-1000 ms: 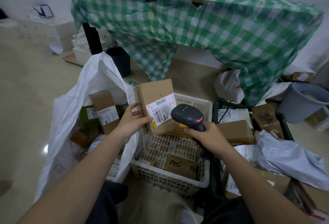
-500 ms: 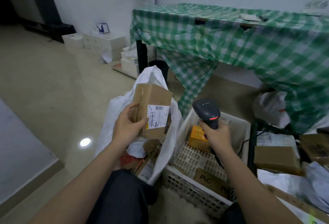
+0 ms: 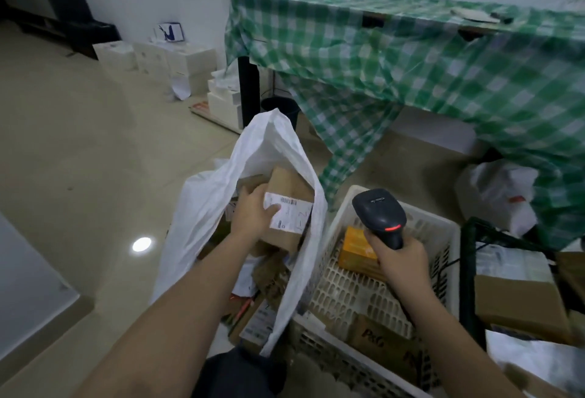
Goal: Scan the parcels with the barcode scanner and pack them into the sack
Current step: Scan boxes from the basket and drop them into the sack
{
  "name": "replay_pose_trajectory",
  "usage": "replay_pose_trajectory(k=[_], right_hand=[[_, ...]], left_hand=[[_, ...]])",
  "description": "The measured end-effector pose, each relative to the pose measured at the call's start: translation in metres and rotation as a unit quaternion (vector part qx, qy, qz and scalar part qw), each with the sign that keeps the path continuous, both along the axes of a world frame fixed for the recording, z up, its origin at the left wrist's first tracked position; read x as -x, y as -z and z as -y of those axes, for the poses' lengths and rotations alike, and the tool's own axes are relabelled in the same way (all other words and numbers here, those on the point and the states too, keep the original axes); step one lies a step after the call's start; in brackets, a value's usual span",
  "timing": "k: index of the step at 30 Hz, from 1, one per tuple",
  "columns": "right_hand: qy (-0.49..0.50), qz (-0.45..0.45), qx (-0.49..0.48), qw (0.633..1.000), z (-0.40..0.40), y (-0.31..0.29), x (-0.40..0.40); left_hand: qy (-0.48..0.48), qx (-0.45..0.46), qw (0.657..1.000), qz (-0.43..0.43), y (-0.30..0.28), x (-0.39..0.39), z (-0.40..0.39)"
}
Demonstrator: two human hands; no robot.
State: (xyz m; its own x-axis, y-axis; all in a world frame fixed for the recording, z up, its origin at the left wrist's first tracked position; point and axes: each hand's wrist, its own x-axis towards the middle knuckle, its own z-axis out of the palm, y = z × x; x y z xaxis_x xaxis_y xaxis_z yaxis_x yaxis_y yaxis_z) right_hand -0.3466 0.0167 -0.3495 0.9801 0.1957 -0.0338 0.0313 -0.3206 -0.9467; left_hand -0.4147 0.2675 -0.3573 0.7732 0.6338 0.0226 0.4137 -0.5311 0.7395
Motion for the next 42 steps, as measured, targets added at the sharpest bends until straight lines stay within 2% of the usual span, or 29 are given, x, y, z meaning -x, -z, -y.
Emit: replay_pose_trajectory(k=[2, 8, 15, 23, 28, 35, 38, 42], right_hand=[[0.008, 0.004, -0.002, 1.0, 0.004, 0.0, -0.007], [0.0, -0.017, 0.023, 1.0, 0.021, 0.001, -0.013], [-0.015, -0.037, 0.055, 0.998, 0.062, -0.01, -0.005], [0.009, -0.054, 0.042, 0.998, 0.135, -0.011, -0.001], [0.029, -0.086, 0.022, 0.996, 0.164, -0.003, -0.01], [0.036, -0.136, 0.003, 0.99, 0.164, 0.043, -0.036], [0.031, -0.141, 0.012, 0.989, 0.159, 0.062, -0.049], [0.02, -0.162, 0.026, 0.986, 0.155, 0.072, -0.065]], left_hand=[[0.008, 0.016, 1.0, 0.012, 0.015, -0.01, -0.007], [-0.007, 0.061, 0.996, 0.061, -0.003, 0.018, 0.018], [0.068, 0.08, 0.993, 0.06, -0.027, 0.034, 0.077], [0.175, 0.107, 0.978, 0.041, -0.023, 0.001, 0.161], [0.231, 0.144, 0.962, -0.028, 0.033, -0.033, 0.203], [0.272, 0.057, 0.936, -0.216, 0.146, -0.066, 0.23], [0.303, 0.034, 0.908, -0.289, 0.185, -0.078, 0.23], [0.403, -0.069, 0.839, -0.36, 0.223, -0.098, 0.223]])
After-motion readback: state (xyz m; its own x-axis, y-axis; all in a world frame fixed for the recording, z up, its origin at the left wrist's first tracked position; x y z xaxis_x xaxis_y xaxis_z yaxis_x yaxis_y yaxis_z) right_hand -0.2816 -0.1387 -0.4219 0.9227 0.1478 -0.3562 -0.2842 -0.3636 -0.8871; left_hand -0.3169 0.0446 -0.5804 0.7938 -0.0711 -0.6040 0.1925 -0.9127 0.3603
